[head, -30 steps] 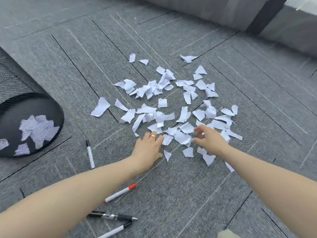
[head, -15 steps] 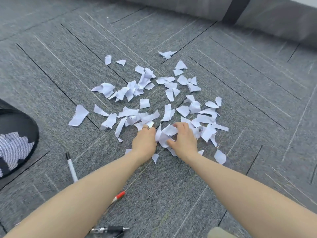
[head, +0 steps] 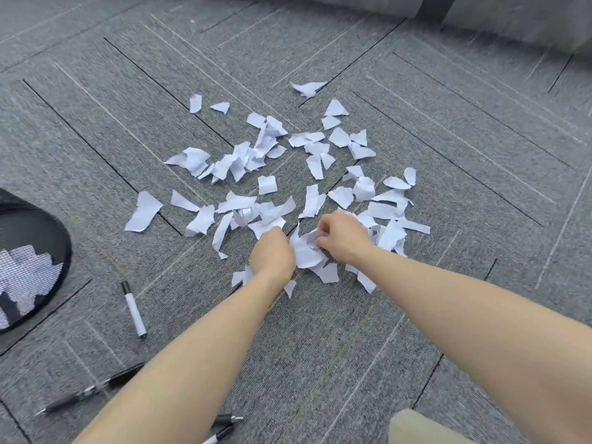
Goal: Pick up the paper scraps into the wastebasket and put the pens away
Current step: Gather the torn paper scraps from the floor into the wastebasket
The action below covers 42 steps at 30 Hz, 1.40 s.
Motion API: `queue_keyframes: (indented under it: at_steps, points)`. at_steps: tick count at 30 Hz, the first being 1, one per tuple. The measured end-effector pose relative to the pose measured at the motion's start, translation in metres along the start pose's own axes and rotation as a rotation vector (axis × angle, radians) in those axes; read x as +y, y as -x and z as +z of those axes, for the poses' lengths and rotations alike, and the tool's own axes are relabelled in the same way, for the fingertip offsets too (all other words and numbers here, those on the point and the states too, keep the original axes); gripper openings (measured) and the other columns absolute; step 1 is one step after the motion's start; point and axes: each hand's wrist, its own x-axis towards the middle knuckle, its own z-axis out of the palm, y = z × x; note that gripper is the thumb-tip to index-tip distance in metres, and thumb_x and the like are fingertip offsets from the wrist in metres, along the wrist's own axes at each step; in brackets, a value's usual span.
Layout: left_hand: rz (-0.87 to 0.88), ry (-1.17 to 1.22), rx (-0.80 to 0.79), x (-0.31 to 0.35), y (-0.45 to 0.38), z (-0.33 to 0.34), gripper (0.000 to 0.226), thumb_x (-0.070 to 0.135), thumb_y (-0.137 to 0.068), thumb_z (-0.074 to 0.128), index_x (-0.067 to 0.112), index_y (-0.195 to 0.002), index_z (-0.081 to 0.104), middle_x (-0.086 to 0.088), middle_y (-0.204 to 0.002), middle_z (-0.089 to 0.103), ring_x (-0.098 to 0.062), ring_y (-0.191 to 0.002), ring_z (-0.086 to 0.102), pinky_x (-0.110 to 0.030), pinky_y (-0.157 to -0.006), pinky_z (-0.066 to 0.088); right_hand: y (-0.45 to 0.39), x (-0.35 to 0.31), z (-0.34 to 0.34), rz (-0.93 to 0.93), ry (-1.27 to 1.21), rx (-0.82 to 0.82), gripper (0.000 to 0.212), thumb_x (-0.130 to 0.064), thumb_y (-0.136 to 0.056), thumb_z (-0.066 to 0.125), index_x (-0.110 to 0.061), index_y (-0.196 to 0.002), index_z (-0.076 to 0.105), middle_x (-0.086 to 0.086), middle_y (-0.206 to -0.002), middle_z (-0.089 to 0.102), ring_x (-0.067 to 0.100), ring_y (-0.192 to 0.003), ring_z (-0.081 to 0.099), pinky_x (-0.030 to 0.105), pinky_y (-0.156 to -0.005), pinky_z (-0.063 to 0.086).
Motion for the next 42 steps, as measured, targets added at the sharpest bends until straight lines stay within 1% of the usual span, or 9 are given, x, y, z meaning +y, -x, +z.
queue_keyframes:
  at_steps: [6,9,12,15,19,27,34,38,42]
  points:
    - [-0.009,0.105,-0.091,-0.015,-0.012,-0.022,0.011,0.009,-0.088,0.052,0.013,-0.078,0.056,-0.006,-0.081,0.062,-0.023,-0.070,0.053,-0.028,-0.063,0.042,-0.003,0.005,-0.017,0.102,-0.256,-0.027,0.032,-0.018,-0.087,0.058,-0.020,-0.058,0.045,-0.005,-0.057,0.046,0.015,-0.054,0.042,0.026,-0.052,0.034]
    - [0.034,0.100,-0.221,-0.032,-0.005,-0.043,0.018,0.010,-0.087,0.056,0.015,-0.070,0.053,0.002,-0.064,0.050,-0.014,-0.057,0.045,-0.023,-0.051,0.036,0.006,-0.008,-0.025,0.069,-0.295,-0.248,0.037,-0.016,-0.082,0.062,-0.019,-0.052,0.041,-0.004,-0.051,0.036,0.012,-0.046,0.032,0.017,-0.041,0.031]
    - [0.073,0.059,-0.329,-0.053,0.006,-0.056,0.020,0.012,-0.085,0.059,0.017,-0.066,0.053,0.003,-0.059,0.048,-0.010,-0.048,0.038,-0.021,-0.047,0.031,0.015,-0.020,-0.012,0.019,-0.128,-0.352,0.034,-0.022,-0.076,0.067,-0.021,-0.051,0.044,-0.005,-0.054,0.041,0.014,-0.058,0.041,0.022,-0.061,0.038]
    - [0.173,-0.148,-0.325,-0.065,0.011,-0.052,0.016,0.015,-0.084,0.059,0.018,-0.070,0.054,0.003,-0.073,0.052,-0.014,-0.062,0.048,-0.026,-0.059,0.044,0.018,-0.023,0.008,-0.096,0.137,-0.174,0.012,-0.022,-0.076,0.068,-0.020,-0.079,0.056,0.002,-0.095,0.050,0.024,-0.098,0.047,0.041,-0.091,0.036]
    - [0.351,-0.398,-0.098,-0.064,0.018,-0.041,0.012,0.007,-0.088,0.046,0.011,-0.094,0.056,-0.004,-0.099,0.048,-0.025,-0.093,0.052,-0.037,-0.072,0.046,0.019,-0.024,0.016,-0.162,0.146,-0.084,0.036,-0.012,-0.076,0.064,-0.013,-0.108,0.048,0.008,-0.116,0.046,0.031,-0.102,0.051,0.039,-0.081,0.044]
    - [0.311,-0.301,-0.123,-0.070,0.025,-0.033,0.016,0.005,-0.086,0.049,0.006,-0.102,0.048,-0.009,-0.100,0.052,-0.030,-0.090,0.052,-0.038,-0.074,0.044,0.022,-0.021,0.016,-0.132,0.192,-0.120,0.006,-0.013,-0.081,0.058,-0.016,-0.082,0.053,0.004,-0.089,0.062,0.027,-0.090,0.057,0.032,-0.070,0.044]
    - [0.267,-0.365,-0.113,-0.061,0.025,-0.039,0.018,0.014,-0.092,0.048,0.011,-0.100,0.063,-0.008,-0.107,0.057,-0.028,-0.097,0.056,-0.039,-0.085,0.046,0.025,0.011,-0.012,-0.017,-0.180,-0.219,0.039,-0.021,-0.085,0.065,-0.014,-0.057,0.039,-0.001,-0.053,0.033,0.014,-0.048,0.028,0.026,-0.047,0.021]
    - [0.244,-0.215,-0.167,-0.055,0.012,-0.053,0.015,0.015,-0.094,0.047,0.011,-0.097,0.061,-0.001,-0.080,0.060,-0.015,-0.060,0.051,-0.027,-0.057,0.044,0.034,0.019,-0.021,-0.038,-0.184,-0.370,0.016,-0.023,-0.085,0.067,-0.009,-0.079,0.062,-0.002,-0.057,0.043,0.011,-0.048,0.033,0.022,-0.045,0.025]
    - [0.214,-0.003,-0.139,-0.047,-0.002,-0.067,0.010,0.008,-0.091,0.045,0.010,-0.085,0.053,-0.002,-0.067,0.052,-0.012,-0.047,0.037,-0.022,-0.046,0.031,0.033,0.018,-0.016,-0.097,-0.290,-0.078,0.016,-0.015,-0.089,0.057,-0.001,-0.083,0.061,0.004,-0.064,0.049,0.012,-0.050,0.036,0.024,-0.049,0.027]
